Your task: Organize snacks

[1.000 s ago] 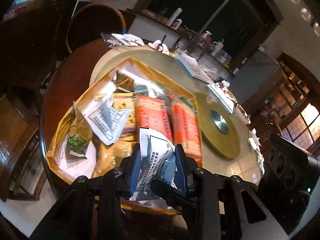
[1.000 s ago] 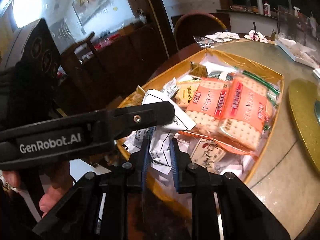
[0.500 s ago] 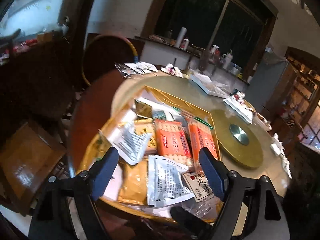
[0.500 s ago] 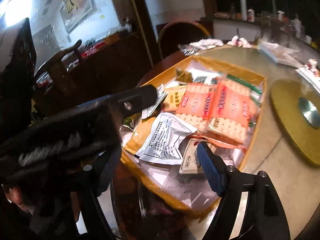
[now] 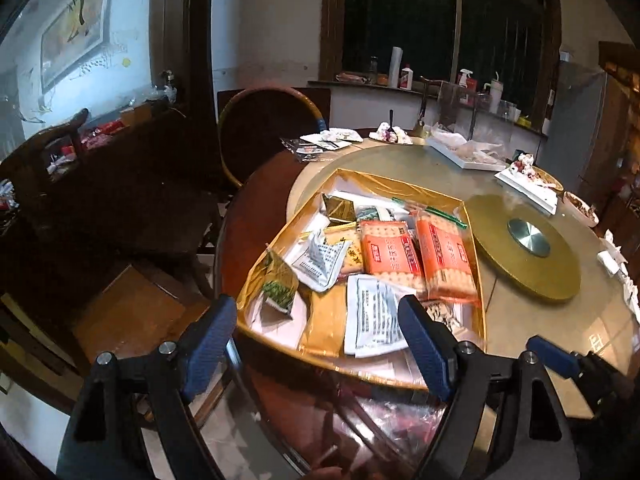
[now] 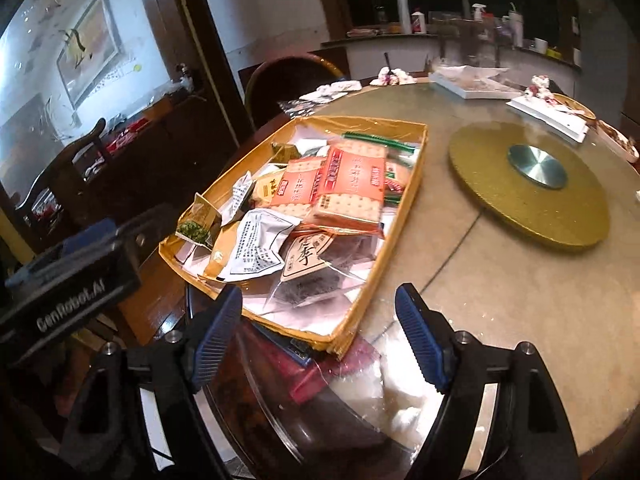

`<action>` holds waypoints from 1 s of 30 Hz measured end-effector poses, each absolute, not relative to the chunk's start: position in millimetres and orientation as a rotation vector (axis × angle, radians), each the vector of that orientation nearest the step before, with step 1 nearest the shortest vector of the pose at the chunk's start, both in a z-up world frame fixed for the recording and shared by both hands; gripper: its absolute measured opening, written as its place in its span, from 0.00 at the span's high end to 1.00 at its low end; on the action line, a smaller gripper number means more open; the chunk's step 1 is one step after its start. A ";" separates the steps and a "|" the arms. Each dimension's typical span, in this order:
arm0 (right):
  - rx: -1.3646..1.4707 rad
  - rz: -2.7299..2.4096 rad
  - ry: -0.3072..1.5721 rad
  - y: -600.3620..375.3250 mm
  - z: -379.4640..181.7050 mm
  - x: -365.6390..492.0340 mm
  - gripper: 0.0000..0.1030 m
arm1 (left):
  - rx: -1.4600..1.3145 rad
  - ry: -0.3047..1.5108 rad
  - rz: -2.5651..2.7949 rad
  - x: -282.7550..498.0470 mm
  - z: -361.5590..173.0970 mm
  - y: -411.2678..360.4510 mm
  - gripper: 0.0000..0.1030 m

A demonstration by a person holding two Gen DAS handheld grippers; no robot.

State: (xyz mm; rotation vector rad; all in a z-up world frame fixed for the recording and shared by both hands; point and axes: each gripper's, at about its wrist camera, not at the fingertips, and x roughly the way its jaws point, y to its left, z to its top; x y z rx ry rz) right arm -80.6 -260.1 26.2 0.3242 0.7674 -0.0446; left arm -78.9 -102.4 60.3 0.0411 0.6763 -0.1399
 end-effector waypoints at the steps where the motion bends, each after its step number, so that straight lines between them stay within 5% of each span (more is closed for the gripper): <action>1: 0.328 -0.046 0.760 -260.3 28.4 -83.9 0.23 | 0.049 0.672 -0.138 -82.3 61.1 -102.8 0.20; 30: 0.351 -0.104 0.745 -260.3 36.5 -91.2 0.23 | 0.053 0.685 -0.057 -91.5 59.0 -85.1 0.19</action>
